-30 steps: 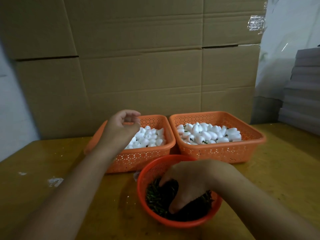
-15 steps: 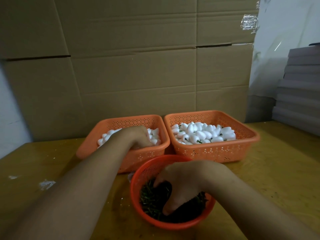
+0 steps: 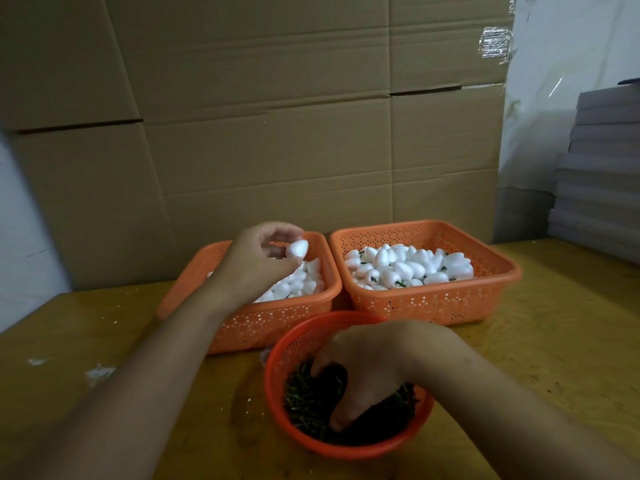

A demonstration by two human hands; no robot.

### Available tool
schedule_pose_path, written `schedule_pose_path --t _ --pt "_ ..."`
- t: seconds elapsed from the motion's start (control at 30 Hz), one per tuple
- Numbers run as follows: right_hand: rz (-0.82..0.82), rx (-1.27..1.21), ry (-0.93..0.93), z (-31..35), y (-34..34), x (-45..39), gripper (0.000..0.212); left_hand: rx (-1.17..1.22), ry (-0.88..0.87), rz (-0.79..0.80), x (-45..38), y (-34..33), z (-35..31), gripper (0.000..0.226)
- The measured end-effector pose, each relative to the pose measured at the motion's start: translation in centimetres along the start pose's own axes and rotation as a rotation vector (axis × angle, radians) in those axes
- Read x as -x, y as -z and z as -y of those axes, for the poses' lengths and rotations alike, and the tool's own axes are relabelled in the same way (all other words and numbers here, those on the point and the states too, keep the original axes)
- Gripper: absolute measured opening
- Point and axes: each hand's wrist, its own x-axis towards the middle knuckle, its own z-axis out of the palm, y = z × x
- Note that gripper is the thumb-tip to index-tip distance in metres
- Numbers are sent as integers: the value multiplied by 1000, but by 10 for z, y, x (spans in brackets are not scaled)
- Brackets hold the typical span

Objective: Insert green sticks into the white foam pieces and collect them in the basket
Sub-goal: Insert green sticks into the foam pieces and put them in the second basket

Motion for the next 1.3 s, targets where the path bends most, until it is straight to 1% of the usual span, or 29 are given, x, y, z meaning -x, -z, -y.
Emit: schedule_pose_path --t 0.1,0.2,0.27,0.33,0.47,0.53,0.6,0.7,0.77,0.9,0.97,1.03,1.17,1.3 --pt "3 3 3 1 0 1 74 166 -78 -7 21 -6 -15 38" --pt "-9 18 3 1 0 2 74 281 -101 55 37 -14 -27 36" --pt "-17 28 7 1 0 2 74 288 -113 107 45 -19 -30 40" --pt "-16 26 10 1 0 2 74 246 -147 122 50 -22 -33 44" --pt "-9 23 8 0 1 2 73 235 -172 141 55 -25 -38 43" --pt "-10 16 4 0 1 2 73 270 -131 128 55 -25 -37 39" --pt "-12 9 5 0 1 3 73 362 -39 129 56 -24 -36 34" --pt "-14 9 4 0 1 2 73 591 99 122 58 -22 -37 37" --pt "-16 7 5 0 1 2 73 726 169 106 58 -22 -39 34" --pt "-20 0 4 0 0 3 70 812 266 87 58 -21 -45 46" --pt "-34 14 7 0 0 2 65 836 327 93 60 -21 -48 48" --pt "-58 16 24 0 -1 0 55 851 370 125 63 -23 -50 47" --pt "-145 -5 73 1 -4 -2 33 841 393 213 65 -27 -50 47" --pt "-192 -33 84 1 -6 -4 21 942 421 266 65 -28 -47 48"
